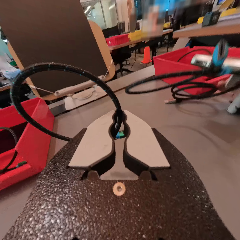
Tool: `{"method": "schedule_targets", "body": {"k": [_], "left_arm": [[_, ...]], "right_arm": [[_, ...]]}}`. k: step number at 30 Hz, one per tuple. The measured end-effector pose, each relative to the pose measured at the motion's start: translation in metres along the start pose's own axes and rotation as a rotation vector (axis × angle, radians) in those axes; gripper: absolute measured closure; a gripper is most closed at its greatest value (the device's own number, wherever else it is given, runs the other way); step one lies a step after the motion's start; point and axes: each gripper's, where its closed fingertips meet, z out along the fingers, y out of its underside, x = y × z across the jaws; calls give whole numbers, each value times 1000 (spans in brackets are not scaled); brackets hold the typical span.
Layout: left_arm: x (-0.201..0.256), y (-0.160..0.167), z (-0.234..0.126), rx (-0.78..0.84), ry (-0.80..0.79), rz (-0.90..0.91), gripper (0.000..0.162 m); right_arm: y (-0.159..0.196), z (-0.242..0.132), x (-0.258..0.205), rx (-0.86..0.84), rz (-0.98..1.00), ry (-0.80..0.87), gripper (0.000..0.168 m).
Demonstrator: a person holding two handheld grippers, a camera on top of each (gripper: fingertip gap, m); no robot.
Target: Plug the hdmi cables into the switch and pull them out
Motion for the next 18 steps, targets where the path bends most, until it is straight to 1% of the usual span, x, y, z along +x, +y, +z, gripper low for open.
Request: {"method": "schedule_targets", "body": {"k": [2, 5, 8, 9, 11, 12, 15, 18], "left_arm": [[7, 23, 3, -17, -36, 26, 155], [16, 53, 3, -67, -71, -2, 155], [17, 63, -2, -80, -107, -43, 156], [18, 66, -2, -99, -103, -46, 151], [26, 73, 0, -138, -46, -55, 135], [33, 73, 0, -142, 1, -63, 132], [48, 71, -4, -144, 128, -56, 129], [54, 70, -13, -215, 277, 36, 125]], "right_arm": [[-1, -1, 1, 5, -1, 9, 157], [-1, -1, 2, 5, -2, 13, 157], [0, 0, 1, -5, -5, 6, 157], [0, 0, 0, -5, -5, 6, 157], [0, 0, 0, -5, -4, 5, 157], [0, 0, 0, -5, -5, 5, 157], [1, 0, 0, -12, -10, 3, 157], [1, 0, -1, -11, -11, 1, 157]]}}
